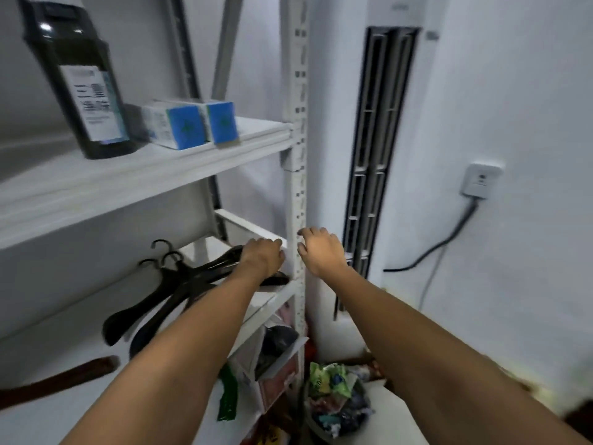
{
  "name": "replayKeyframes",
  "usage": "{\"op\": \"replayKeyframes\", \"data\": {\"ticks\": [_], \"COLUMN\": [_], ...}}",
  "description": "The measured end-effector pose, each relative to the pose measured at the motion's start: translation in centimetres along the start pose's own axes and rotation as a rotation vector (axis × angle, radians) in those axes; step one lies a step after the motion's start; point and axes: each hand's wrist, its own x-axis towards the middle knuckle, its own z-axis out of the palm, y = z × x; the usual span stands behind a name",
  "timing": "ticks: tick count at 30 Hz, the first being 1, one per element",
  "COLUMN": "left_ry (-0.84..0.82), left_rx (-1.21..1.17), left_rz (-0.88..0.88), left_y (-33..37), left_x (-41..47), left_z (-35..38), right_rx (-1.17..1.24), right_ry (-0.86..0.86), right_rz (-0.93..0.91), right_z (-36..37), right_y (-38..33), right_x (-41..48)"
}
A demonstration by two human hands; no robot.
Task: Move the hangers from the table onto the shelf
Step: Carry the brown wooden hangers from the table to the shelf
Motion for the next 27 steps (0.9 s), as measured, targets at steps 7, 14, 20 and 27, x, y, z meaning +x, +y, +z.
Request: {"op": "replayKeyframes", "data": {"ticks": [7, 14, 20, 27], "left_ry": [0.065, 0.065, 0.046, 0.063], "left_rx": [-0.088, -0.121, -0.149, -0.121], "left_rz": [0.23, 0.512, 0.781, 1.153], "left_y": [9.9, 24.7, 39.9, 58.2], "left_x": [0.2, 0.9, -1.3, -10.2], "left_z": [-2.7, -6.1, -7.9, -9.0], "right_rx": [-0.074, -0.173, -0.223, -0.255], "right_ry": [0.07, 0.138, 0.176, 0.149], "right_rz": [0.275, 0.573, 0.871, 1.256], "right_z": [-3.9, -8.4, -12.1, -15.0], "right_y": [7.6, 18.9, 28.6, 37.2], "right_x": [-5.8, -15.1, -26.7, -43.9]}}
